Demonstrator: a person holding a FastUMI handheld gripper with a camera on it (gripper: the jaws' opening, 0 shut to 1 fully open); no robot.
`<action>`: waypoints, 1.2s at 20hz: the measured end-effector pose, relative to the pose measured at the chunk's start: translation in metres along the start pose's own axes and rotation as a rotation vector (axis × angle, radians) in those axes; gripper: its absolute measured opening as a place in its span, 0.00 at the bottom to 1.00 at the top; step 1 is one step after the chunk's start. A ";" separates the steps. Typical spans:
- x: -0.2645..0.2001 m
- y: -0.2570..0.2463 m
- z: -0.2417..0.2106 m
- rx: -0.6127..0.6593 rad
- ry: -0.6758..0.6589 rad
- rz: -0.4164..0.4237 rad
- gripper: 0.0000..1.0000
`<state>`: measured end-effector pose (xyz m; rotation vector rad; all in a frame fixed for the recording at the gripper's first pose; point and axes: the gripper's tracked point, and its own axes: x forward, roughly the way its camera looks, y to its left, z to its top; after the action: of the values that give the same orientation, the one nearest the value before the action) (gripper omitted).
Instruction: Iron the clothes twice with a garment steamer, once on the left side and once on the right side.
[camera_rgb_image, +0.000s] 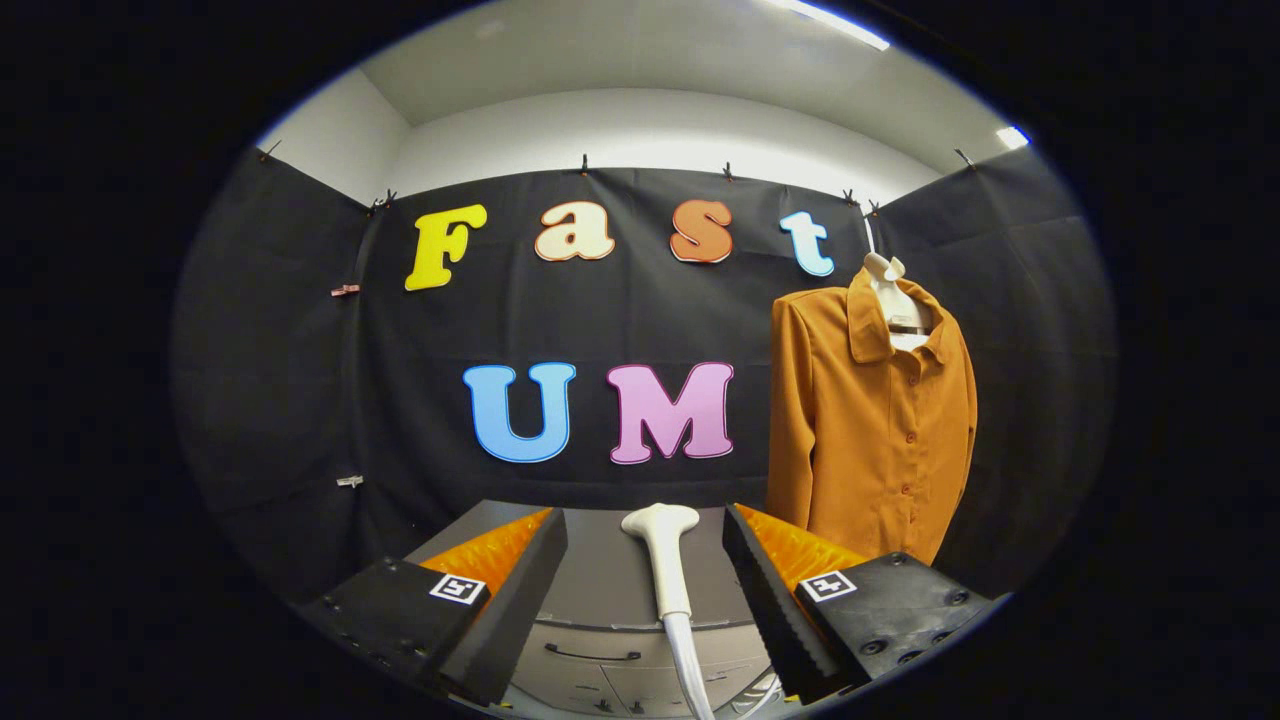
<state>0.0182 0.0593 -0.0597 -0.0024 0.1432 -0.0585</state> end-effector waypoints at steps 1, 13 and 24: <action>0.008 0.000 -0.006 0.001 0.016 -0.001 0.98; 0.143 -0.021 -0.097 0.019 0.330 0.030 0.99; 0.190 -0.022 -0.162 -0.002 0.578 0.019 0.99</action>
<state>0.1817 0.0268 -0.2474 0.0144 0.7212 -0.0390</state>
